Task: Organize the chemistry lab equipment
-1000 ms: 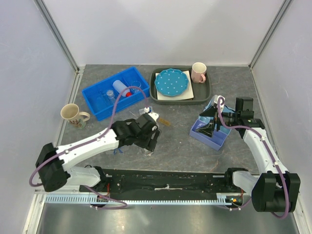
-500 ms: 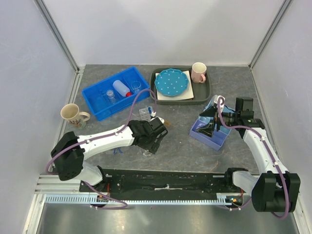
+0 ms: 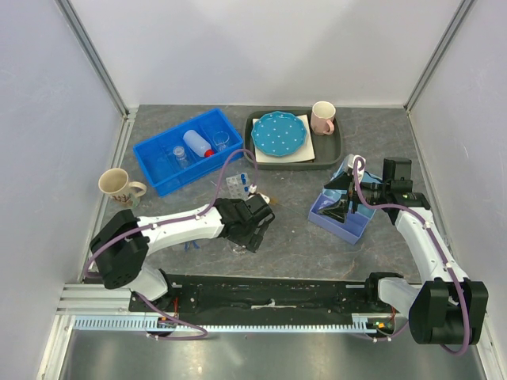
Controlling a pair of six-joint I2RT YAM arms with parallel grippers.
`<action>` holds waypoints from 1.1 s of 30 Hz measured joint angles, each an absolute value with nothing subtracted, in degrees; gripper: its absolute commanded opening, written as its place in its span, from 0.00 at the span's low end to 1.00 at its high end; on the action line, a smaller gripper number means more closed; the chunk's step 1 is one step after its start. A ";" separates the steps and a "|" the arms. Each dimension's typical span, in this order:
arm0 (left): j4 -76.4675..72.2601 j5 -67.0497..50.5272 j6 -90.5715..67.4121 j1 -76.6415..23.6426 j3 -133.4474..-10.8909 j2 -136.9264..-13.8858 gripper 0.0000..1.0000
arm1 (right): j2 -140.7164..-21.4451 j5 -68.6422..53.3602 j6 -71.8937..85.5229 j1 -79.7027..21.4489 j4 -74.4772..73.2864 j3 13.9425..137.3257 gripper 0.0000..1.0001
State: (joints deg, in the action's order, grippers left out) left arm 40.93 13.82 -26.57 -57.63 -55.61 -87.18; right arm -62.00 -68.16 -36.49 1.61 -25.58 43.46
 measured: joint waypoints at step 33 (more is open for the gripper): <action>39.22 14.76 -28.82 -57.49 -54.76 -89.12 0.88 | -62.00 -68.16 -36.77 1.61 -25.91 43.46 0.98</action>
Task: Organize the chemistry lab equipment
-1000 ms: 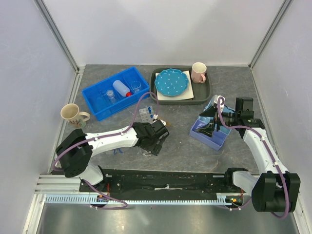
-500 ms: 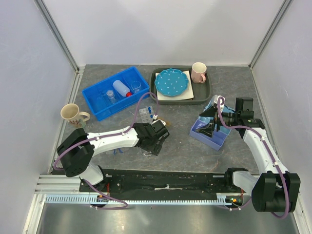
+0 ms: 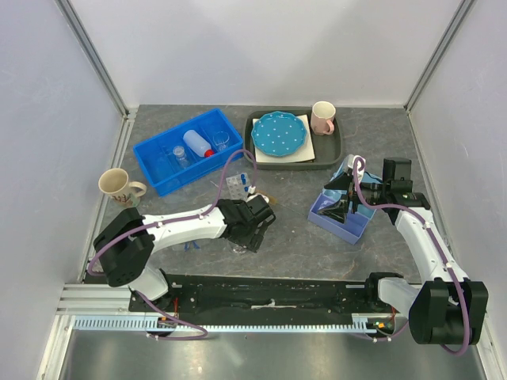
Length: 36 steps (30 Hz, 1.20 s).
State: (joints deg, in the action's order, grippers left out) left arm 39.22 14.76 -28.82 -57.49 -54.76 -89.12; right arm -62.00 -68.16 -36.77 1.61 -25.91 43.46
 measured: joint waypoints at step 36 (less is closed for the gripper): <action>42.15 14.50 -29.30 -57.23 -55.07 -87.33 0.92 | -61.98 -68.20 -37.78 1.61 -27.11 43.46 0.98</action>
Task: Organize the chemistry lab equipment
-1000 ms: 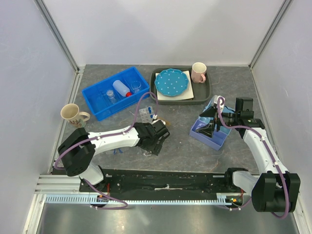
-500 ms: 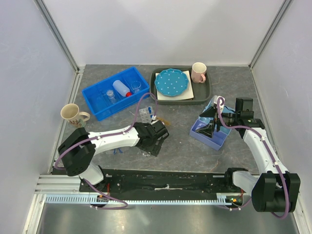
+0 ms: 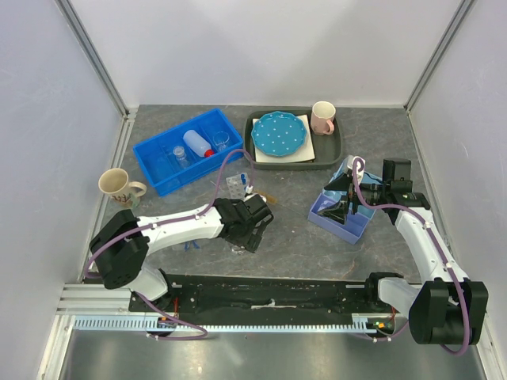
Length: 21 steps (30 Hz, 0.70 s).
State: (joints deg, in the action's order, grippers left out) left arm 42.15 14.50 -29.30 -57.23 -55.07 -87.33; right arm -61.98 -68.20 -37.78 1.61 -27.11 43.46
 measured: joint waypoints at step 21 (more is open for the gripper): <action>41.56 13.34 -29.30 -56.27 -54.78 -89.25 0.72 | -61.82 -68.20 -38.04 1.61 -27.94 43.46 0.98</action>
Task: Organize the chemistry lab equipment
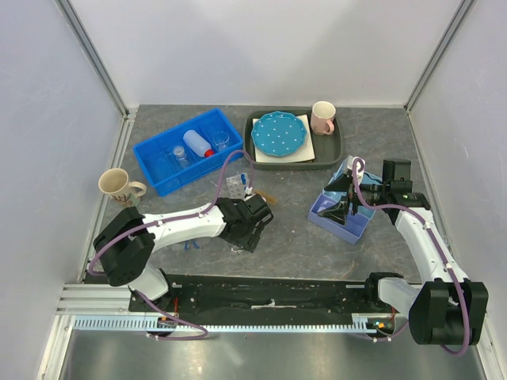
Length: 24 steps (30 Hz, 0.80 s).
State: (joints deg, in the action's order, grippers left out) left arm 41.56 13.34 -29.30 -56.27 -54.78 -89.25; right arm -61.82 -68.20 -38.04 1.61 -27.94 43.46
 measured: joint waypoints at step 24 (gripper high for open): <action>43.20 5.13 -21.93 -29.19 -59.24 -71.22 0.39 | -61.52 -68.20 -38.81 1.61 -28.25 43.46 0.98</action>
State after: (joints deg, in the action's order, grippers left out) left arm 43.20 5.13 -21.93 -29.19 -59.24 -71.22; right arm -61.52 -68.20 -38.81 1.61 -28.25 43.46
